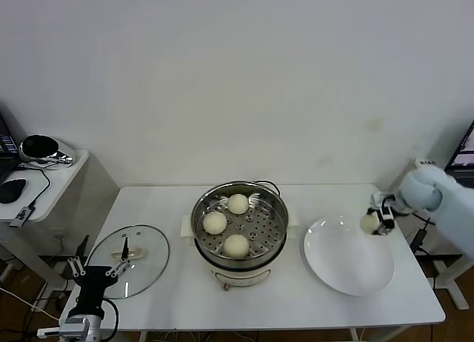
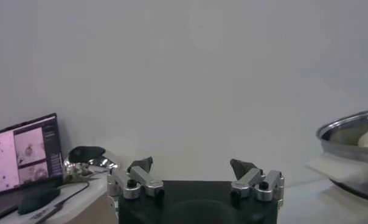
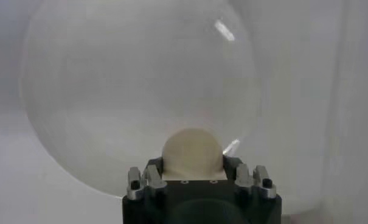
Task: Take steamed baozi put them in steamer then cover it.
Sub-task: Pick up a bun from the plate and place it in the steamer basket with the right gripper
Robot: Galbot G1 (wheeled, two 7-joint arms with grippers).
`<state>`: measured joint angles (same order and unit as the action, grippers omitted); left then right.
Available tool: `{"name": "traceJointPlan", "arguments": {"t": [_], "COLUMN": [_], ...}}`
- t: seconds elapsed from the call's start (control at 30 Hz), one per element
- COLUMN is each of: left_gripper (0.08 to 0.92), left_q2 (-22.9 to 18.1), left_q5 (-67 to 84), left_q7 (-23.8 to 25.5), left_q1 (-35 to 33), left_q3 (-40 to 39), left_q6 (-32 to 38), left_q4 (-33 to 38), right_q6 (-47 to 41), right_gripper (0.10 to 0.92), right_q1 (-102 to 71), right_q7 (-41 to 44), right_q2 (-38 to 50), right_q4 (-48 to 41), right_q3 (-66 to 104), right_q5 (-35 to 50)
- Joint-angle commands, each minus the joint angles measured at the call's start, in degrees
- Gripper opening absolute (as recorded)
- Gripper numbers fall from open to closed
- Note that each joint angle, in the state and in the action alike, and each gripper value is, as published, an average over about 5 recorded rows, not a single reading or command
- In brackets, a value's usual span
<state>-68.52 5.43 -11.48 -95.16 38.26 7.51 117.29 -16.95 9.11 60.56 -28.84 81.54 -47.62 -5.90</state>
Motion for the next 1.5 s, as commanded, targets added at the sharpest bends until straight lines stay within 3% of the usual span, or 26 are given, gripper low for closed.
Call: {"name": "traceJointPlan", "arguments": {"t": [0.03,0.2,0.47,0.83,1.5], "left_gripper": [0.823,0.823,0.823,0.823,0.823], "left_q2": [0.14,0.18,0.19,-0.08,0.33], "left_q5": [0.11,0.07,0.16,0.29,1.39], "left_q7": [0.02,0.03,-0.08,-0.12,-0.07], "left_q1": [0.32,0.55,0.88,0.73,0.01], "left_q3": [-0.72,-1.23,-1.12,0.07,2.06], "left_q6": [-0.03,0.01,0.08,0.14,0.68], "left_q4": [-0.38,-0.71,-1.12,-1.22,-1.38], "right_q6": [-12.60,-18.10,-24.36,-24.67,-24.56], "right_gripper": [0.614,0.619,0.619,0.619,0.619], "right_q1": [35.54,41.87,33.84,24.52,16.52], "right_q7": [-4.69,-9.73,-16.10,-17.77,-15.90], "right_q2": [-2.41,-11.82,-22.01,-29.02,-30.25], "right_q4": [15.32,16.55,14.85,9.21,2.13], "right_q3": [-27.67,-33.67,-31.94,-30.36,-27.90], "right_q5": [26.63,35.89,43.46,39.51,32.18]}}
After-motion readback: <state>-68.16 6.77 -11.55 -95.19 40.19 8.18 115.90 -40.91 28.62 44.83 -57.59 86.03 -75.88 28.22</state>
